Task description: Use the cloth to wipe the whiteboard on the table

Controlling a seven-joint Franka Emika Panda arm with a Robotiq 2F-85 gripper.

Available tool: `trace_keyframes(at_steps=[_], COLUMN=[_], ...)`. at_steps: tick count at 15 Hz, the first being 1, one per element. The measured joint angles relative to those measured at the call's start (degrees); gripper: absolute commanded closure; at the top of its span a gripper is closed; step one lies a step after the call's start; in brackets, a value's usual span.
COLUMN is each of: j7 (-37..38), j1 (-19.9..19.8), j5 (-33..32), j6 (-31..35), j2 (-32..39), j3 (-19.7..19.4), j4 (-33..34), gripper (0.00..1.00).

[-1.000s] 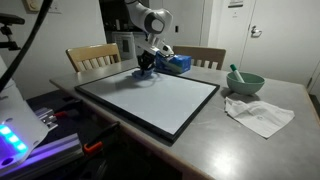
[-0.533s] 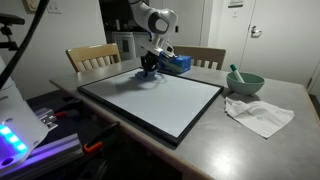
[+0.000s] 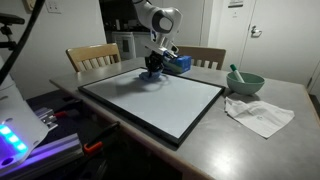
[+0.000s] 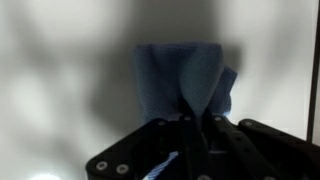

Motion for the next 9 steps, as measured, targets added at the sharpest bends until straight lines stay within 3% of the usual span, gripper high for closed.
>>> trace_keyframes(at_steps=[9], j7=[-0.09], j1=[-0.21], j5=[-1.77], j6=[-0.47], j2=[-0.5], j3=[-3.86], j4=[0.02], gripper=[0.98])
